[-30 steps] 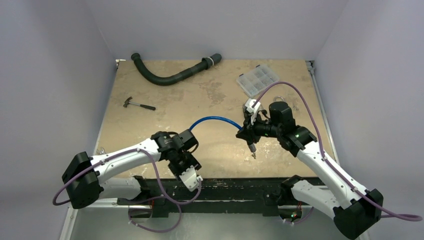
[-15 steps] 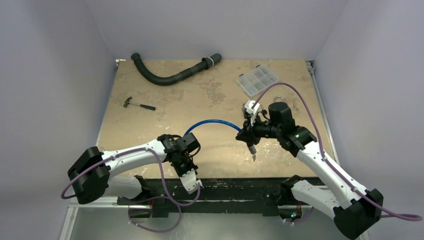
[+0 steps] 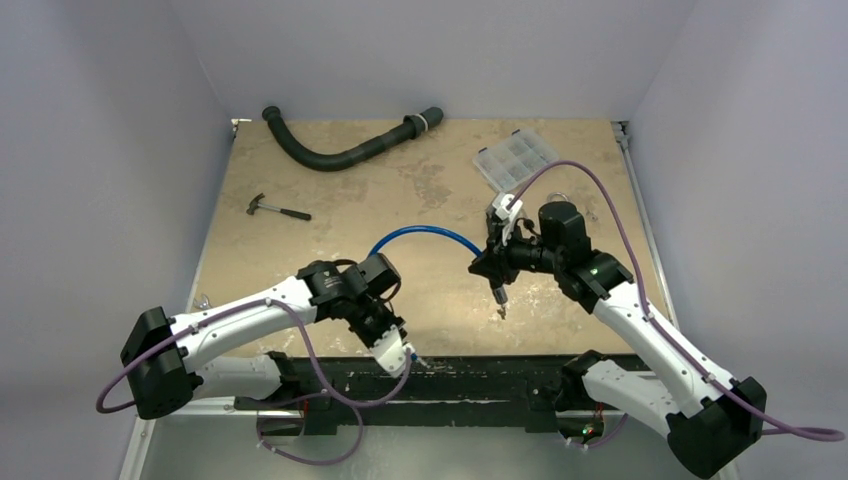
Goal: Lock with the key
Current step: Lock the lock.
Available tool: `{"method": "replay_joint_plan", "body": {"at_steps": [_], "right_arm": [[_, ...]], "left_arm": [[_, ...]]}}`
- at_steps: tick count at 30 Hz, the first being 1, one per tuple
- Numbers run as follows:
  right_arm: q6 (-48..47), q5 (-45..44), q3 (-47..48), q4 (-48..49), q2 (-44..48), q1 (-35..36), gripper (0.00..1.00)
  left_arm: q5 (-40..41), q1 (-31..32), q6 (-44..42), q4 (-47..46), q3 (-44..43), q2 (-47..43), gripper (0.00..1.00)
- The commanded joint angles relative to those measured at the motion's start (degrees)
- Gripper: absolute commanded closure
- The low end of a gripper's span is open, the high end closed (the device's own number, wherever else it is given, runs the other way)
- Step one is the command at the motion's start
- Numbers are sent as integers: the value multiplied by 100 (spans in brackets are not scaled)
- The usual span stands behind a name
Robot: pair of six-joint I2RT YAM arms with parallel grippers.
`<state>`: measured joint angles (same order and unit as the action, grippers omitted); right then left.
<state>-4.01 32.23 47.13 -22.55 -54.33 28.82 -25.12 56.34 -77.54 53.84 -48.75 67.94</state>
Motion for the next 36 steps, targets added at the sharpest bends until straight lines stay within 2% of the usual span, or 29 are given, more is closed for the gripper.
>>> {"method": "replay_joint_plan", "body": {"at_steps": [1, 3, 9, 11, 15, 19, 24, 36], "right_arm": [[532, -375, 436, 667, -82, -27, 100], [688, -334, 566, 757, -148, -135, 100], [1540, -525, 903, 1066, -391, -633, 100], [2002, -417, 1016, 1227, -512, -872, 100], [2580, -379, 1147, 1693, -632, -1035, 100], [2803, -288, 1249, 1999, -660, -1037, 100], [2694, -219, 1316, 1907, -633, -1046, 100], [2504, -258, 1262, 1620, -458, -1041, 100]], "left_arm": [[-344, -8, 1808, -801, -548, -167, 100], [-271, -63, 2501, -1206, -703, -191, 100], [-620, -908, 4622, -2276, -1460, 91, 100], [-496, -989, 5455, -2587, -1690, 226, 100], [-472, -1007, 6420, -3084, -1956, 415, 100], [-185, -1006, 6633, -3203, -2245, 613, 100], [-107, -1017, 6463, -2803, -2436, 826, 100], [-177, -1020, 6082, -2555, -2266, 677, 100]]}}
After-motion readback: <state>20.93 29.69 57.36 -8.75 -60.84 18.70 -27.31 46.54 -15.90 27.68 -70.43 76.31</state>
